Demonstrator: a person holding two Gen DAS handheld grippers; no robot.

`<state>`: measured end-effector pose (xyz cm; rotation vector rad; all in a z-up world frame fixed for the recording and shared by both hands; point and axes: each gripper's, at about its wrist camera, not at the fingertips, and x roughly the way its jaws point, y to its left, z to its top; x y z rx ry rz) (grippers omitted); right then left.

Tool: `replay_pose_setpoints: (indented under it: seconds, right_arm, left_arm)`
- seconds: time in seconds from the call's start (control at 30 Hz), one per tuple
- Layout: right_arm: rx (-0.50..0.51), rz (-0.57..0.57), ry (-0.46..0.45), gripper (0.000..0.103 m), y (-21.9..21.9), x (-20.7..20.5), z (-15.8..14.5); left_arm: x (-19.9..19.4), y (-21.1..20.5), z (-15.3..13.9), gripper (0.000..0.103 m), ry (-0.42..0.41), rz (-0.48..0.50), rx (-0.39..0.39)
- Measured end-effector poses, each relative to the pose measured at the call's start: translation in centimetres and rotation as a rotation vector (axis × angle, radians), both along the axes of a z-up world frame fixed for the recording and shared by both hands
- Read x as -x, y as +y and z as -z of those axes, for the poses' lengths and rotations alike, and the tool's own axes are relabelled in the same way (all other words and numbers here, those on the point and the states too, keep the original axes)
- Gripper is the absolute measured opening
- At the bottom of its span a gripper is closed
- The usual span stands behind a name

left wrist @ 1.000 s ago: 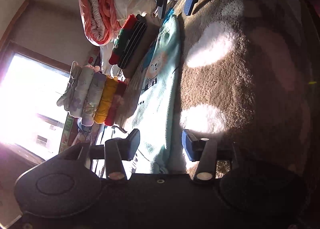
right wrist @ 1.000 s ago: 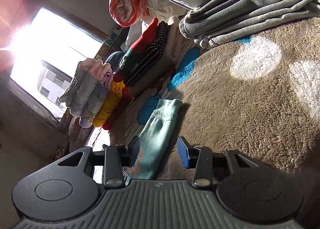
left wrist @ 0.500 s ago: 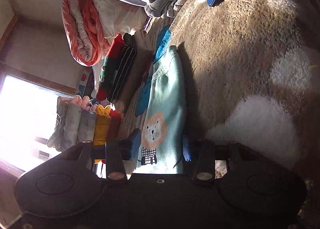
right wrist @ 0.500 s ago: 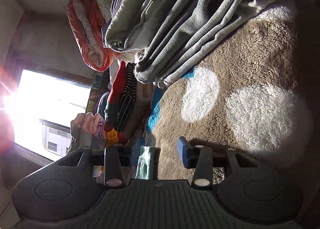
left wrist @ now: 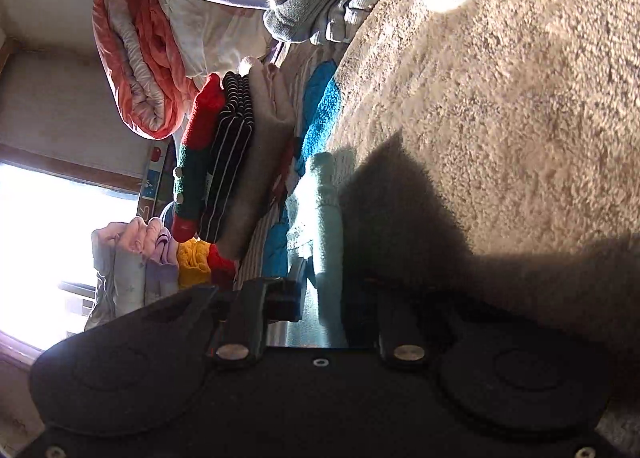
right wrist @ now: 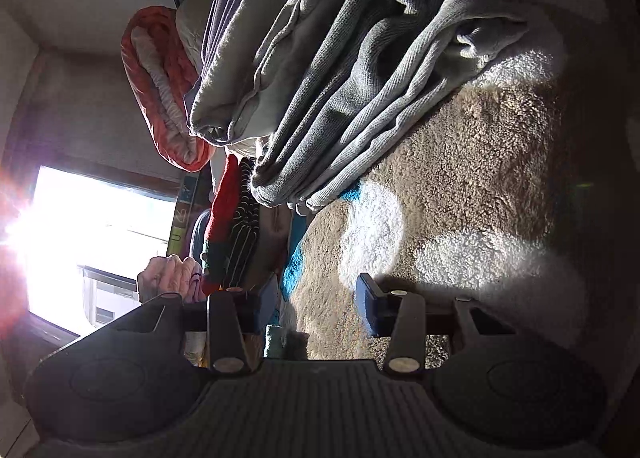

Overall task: Fold clothes
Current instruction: 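Grasp the pants leg cuff with the left gripper, then lift the grasped pants leg up with the left gripper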

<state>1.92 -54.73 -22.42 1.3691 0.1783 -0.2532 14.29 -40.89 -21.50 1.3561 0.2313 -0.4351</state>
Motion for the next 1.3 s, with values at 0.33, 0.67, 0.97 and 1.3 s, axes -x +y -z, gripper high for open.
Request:
replay_pose_setpoints:
  seconds: [0.33, 0.67, 0.97, 1.3]
  right_arm:
    - [0.241, -0.162, -0.067, 0.054, 5.4, -0.5, -3.9]
    - [0.826, -0.689, -0.045, 0.061, 25.1, -5.5, -8.5]
    - [1.098, -0.78, 0.066, 0.061, 34.0, -6.2, -7.0]
    - [1.311, -0.767, 0.081, 0.059, 38.7, -4.2, -6.7]
  left_arm:
    - [-2.4, 5.8, -10.9, 0.004, 0.169, -0.089, 0.387]
    - [-5.2, 18.7, -21.7, 0.004, 0.295, -0.223, 0.774]
    - [-5.1, 27.6, -24.5, 0.004, 0.287, -0.323, 0.935]
    - [-4.6, 35.4, -25.3, 0.004, 0.26, -0.361, 1.07]
